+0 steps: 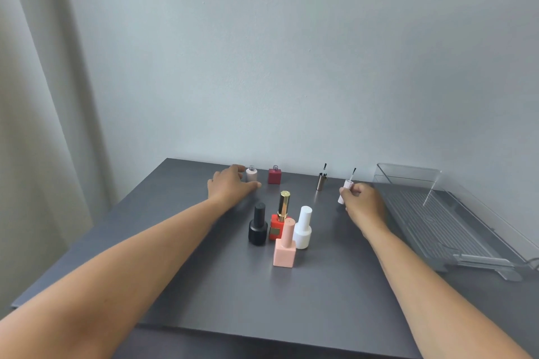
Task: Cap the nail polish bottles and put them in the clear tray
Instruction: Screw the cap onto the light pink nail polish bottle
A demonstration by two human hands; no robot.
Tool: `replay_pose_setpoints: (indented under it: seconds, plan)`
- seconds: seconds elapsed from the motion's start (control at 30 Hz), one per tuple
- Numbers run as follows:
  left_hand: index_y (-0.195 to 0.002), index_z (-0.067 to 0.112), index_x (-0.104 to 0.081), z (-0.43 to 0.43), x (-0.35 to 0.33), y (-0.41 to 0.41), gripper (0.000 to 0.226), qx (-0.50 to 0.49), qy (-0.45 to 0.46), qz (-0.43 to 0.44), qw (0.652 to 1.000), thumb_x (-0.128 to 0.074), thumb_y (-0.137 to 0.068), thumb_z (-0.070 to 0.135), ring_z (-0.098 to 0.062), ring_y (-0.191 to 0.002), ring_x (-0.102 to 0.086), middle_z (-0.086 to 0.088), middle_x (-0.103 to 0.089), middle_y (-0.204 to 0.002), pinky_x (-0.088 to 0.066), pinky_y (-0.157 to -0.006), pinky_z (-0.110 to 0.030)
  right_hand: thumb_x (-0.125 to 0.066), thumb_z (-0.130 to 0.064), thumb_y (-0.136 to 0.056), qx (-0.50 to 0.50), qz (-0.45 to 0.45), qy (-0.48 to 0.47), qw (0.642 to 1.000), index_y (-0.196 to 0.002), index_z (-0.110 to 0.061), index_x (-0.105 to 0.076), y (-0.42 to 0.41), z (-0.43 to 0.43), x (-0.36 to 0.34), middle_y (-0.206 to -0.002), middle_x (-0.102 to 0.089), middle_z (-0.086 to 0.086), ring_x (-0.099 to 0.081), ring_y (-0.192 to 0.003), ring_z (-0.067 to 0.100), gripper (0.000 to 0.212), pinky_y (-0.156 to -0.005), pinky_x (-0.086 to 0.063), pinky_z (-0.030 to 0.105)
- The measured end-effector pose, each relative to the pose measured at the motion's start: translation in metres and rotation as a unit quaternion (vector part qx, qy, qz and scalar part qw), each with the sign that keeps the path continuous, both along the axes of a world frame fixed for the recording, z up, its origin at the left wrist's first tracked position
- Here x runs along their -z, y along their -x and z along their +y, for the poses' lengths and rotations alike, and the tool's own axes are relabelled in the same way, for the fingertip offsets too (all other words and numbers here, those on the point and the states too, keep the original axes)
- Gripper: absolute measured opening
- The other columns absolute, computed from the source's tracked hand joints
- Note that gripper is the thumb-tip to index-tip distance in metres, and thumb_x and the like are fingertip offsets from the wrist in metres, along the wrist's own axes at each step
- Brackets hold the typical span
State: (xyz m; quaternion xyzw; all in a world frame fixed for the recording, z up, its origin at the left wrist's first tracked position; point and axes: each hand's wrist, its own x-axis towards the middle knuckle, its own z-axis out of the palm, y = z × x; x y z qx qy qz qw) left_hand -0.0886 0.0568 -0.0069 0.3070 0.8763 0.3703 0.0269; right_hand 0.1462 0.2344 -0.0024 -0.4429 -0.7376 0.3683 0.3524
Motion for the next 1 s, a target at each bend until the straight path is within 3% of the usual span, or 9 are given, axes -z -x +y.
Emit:
replay_pose_setpoints:
  seconds: [0.13,0.27,0.37,0.47,0.6,0.73,0.8,1.0]
  plan:
    - [-0.128,0.027,-0.061,0.008,0.003,0.002,0.055,-0.017,0.024,0.023,0.999,-0.066,-0.083,0.057,-0.027,-0.126,-0.050,0.002,-0.068,-0.123,-0.033,-0.101,-0.041,-0.059,-0.029,-0.090,-0.003,0.000,0.002,1.000,-0.092,-0.016,-0.066,0.000,0.000,0.000,-0.075,-0.065,-0.013,-0.068,-0.075,0.024,0.015,-0.065,-0.048,0.031]
    - [-0.117,0.030,-0.066,0.006,0.002,0.001,0.043,-0.023,-0.009,0.005,1.000,-0.067,-0.081,0.054,-0.022,-0.120,-0.055,0.007,-0.071,-0.116,-0.032,-0.096,-0.038,-0.059,-0.029,-0.089,0.001,0.011,0.001,1.000,-0.091,-0.015,-0.068,-0.001,0.000,0.000,-0.072,-0.066,-0.014,-0.066,-0.070,0.016,0.017,-0.057,-0.045,0.026]
    - [-0.103,0.028,-0.063,-0.002,0.000,-0.004,0.036,-0.021,-0.080,-0.067,0.994,-0.073,-0.077,0.050,-0.017,-0.104,-0.061,0.012,-0.071,-0.105,-0.042,-0.098,-0.037,-0.057,-0.031,-0.091,-0.005,0.026,0.008,1.000,-0.093,-0.016,-0.067,-0.002,-0.001,-0.001,-0.074,-0.068,-0.007,-0.067,-0.072,0.021,0.019,-0.062,-0.047,0.030]
    - [-0.095,0.028,-0.060,-0.016,-0.008,-0.013,0.029,0.004,-0.171,-0.132,0.976,-0.078,-0.076,0.040,-0.014,-0.096,-0.065,0.010,-0.069,-0.099,-0.053,-0.087,-0.036,-0.051,-0.036,-0.094,-0.014,0.049,0.015,0.999,-0.089,-0.013,-0.064,-0.003,-0.004,-0.005,-0.066,-0.062,-0.001,-0.064,-0.065,0.025,0.027,-0.059,-0.042,0.031]
    - [-0.096,0.024,-0.067,-0.043,-0.030,-0.025,0.025,0.058,-0.277,-0.192,0.940,-0.082,-0.077,0.030,-0.014,-0.087,-0.069,0.004,-0.073,-0.095,-0.051,-0.079,-0.029,-0.052,-0.043,-0.095,-0.024,0.104,0.023,0.994,-0.085,-0.005,-0.060,-0.004,-0.013,-0.017,-0.060,-0.051,0.005,-0.043,-0.037,0.001,0.041,-0.053,-0.035,0.028]
    - [-0.098,0.025,-0.074,-0.069,-0.056,-0.041,0.023,0.113,-0.312,-0.224,0.917,-0.084,-0.078,0.027,-0.008,-0.076,-0.072,0.008,-0.077,-0.088,-0.059,-0.066,-0.028,-0.061,-0.038,-0.092,-0.048,0.162,0.011,0.986,-0.092,-0.026,-0.070,-0.010,-0.033,-0.037,-0.071,-0.061,-0.005,-0.056,-0.048,-0.006,0.014,-0.053,-0.042,0.024]
    - [-0.099,0.026,-0.076,-0.077,-0.065,-0.051,0.022,0.142,-0.316,-0.236,0.908,-0.084,-0.078,0.023,-0.008,-0.077,-0.073,0.007,-0.078,-0.087,-0.060,-0.060,-0.027,-0.067,-0.031,-0.088,-0.063,0.201,0.011,0.977,-0.091,-0.028,-0.068,-0.013,-0.045,-0.048,-0.081,-0.068,-0.008,-0.058,-0.052,-0.006,0.004,-0.052,-0.044,0.021]
    - [-0.100,0.026,-0.076,-0.086,-0.076,-0.071,0.033,0.169,-0.332,-0.238,0.897,-0.087,-0.074,0.011,-0.012,-0.077,-0.076,0.003,-0.078,-0.092,-0.058,-0.054,-0.026,-0.072,-0.015,-0.085,-0.134,0.275,0.035,0.951,-0.089,-0.021,-0.074,-0.022,-0.082,-0.077,-0.075,-0.072,-0.003,-0.057,-0.057,0.003,0.008,-0.047,-0.044,0.017]
